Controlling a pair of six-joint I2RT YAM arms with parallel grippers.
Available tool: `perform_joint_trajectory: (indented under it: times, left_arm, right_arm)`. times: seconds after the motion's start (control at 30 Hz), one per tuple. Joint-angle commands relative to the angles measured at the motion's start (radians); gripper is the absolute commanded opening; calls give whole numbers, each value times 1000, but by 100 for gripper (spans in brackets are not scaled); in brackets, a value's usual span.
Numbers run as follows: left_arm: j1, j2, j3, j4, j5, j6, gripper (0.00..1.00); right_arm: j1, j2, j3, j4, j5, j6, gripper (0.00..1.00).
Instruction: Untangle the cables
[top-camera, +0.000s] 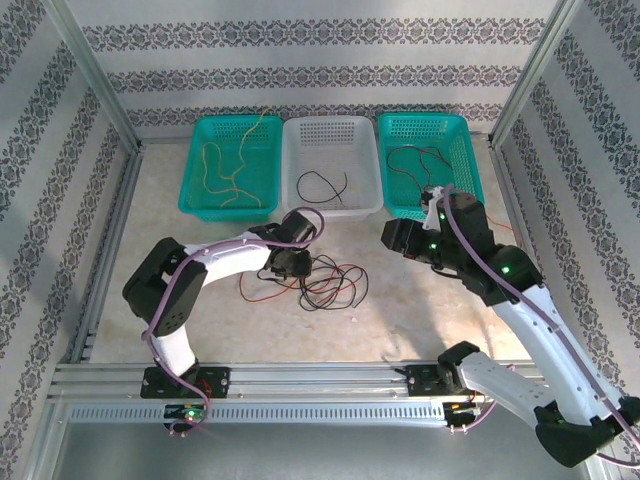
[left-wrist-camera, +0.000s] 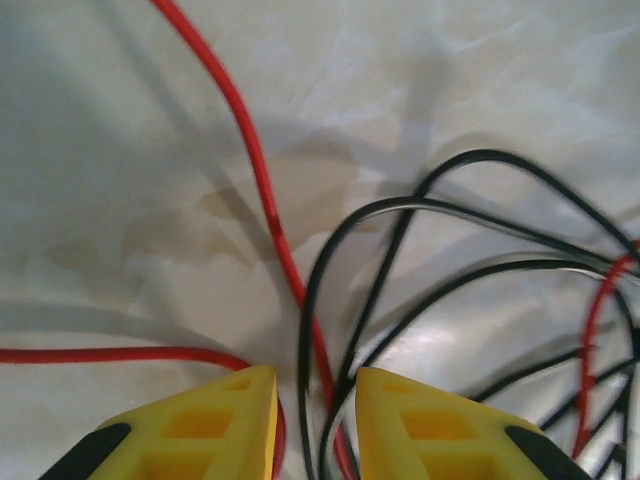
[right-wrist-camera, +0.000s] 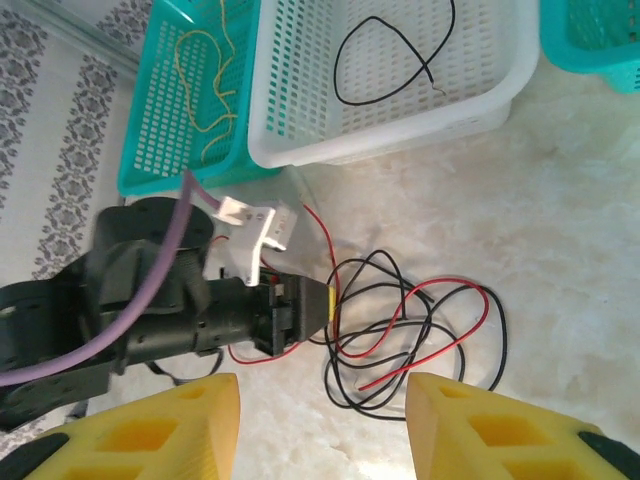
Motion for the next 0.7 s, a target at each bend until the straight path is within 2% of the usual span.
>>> perform_joint_trajectory:
  times: [0.0,0.17,0.33,0.47,0.67]
  left_arm:
    - [11,27,18,6,23,12,25]
    - [11,29,16,17,29,7,17]
    - [9,-55,-3,24,17,7,9]
    - [-8,-154,4,-12,22,8,6]
    - [-19,-352,29,-49,112,17,0]
  right_arm:
    - [12,-20,-12,-7,29,46,48]
    - [38,-29,10,-27,55,49,46]
    - [53,-39,-10,-27,64,62,45]
    - [65,-40,-19,-22,70,66,45]
    - [95,-21,-39,16,72,75,46]
